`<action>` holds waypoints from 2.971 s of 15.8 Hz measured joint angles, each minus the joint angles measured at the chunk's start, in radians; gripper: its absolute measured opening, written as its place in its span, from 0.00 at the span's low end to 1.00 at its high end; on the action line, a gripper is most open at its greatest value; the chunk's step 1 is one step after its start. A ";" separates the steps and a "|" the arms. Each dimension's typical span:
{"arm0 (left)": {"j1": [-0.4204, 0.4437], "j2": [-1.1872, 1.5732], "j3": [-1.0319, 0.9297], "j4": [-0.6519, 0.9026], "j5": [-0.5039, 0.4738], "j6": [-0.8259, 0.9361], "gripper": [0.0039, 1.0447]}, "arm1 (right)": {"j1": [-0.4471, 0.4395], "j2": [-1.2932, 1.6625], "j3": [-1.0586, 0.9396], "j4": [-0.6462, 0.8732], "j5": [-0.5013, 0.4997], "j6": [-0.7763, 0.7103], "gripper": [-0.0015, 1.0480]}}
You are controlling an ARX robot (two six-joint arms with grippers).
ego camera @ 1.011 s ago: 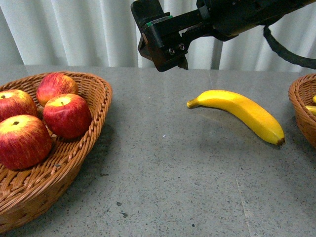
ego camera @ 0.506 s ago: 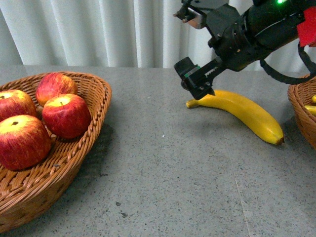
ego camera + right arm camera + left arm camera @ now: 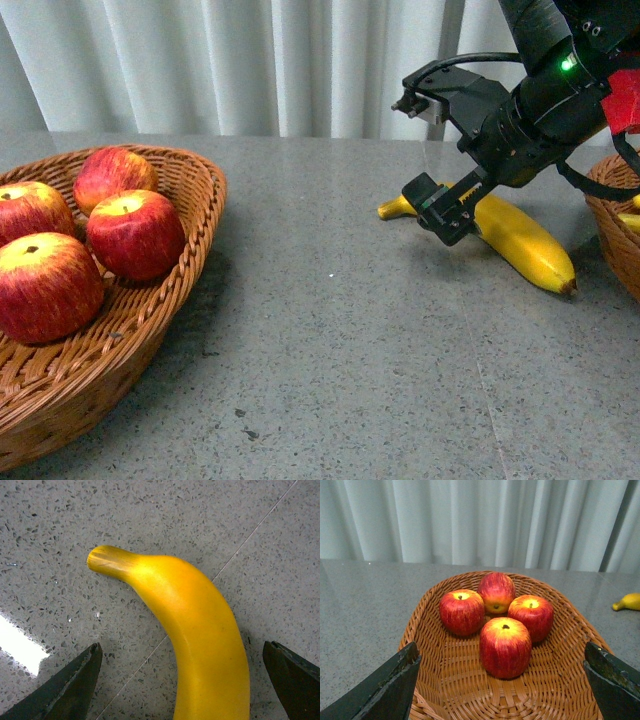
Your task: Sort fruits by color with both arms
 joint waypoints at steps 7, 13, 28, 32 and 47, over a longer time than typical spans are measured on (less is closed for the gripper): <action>0.000 0.000 0.000 0.000 0.000 0.000 0.94 | 0.001 0.023 0.001 -0.028 0.015 -0.018 0.80; 0.000 0.000 0.000 0.000 0.000 0.000 0.94 | 0.001 -0.019 0.018 -0.007 -0.083 0.072 0.32; 0.000 0.000 0.000 0.000 0.000 0.000 0.94 | -0.583 -0.415 -0.367 0.307 -0.489 0.146 0.32; 0.000 0.000 0.000 0.000 0.000 0.000 0.94 | -0.662 -0.428 -0.424 0.256 -0.542 0.040 0.32; 0.000 0.000 0.000 0.000 0.001 0.000 0.94 | -0.534 -1.452 -1.200 0.545 -0.228 0.481 0.39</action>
